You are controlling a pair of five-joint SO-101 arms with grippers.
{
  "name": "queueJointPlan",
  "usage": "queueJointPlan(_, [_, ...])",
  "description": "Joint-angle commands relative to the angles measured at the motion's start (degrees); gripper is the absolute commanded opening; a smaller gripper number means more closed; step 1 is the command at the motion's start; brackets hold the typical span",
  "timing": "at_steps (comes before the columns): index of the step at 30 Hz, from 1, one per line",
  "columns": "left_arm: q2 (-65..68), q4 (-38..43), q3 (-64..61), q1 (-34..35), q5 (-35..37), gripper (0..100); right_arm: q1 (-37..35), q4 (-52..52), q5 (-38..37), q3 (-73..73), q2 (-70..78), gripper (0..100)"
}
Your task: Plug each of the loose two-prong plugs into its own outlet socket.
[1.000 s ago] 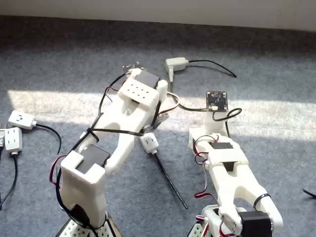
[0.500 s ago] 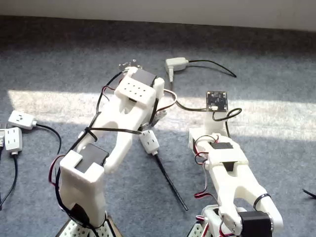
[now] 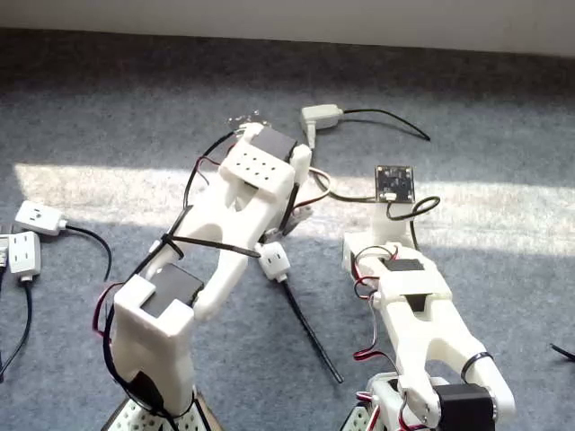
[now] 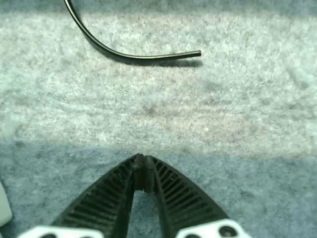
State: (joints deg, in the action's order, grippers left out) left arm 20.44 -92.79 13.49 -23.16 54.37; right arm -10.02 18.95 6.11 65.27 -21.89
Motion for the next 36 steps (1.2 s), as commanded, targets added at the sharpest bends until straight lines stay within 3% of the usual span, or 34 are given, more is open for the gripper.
queueJointPlan(1, [-0.2,-0.9,1.8,-0.7,0.4,1,-0.6,-1.0,0.5,-2.2,-1.2,0.7])
queueJointPlan(36, [-0.3,3.8,-3.5,-0.7,0.5,1,-0.6,-1.0,0.5,-2.2,-1.2,0.7])
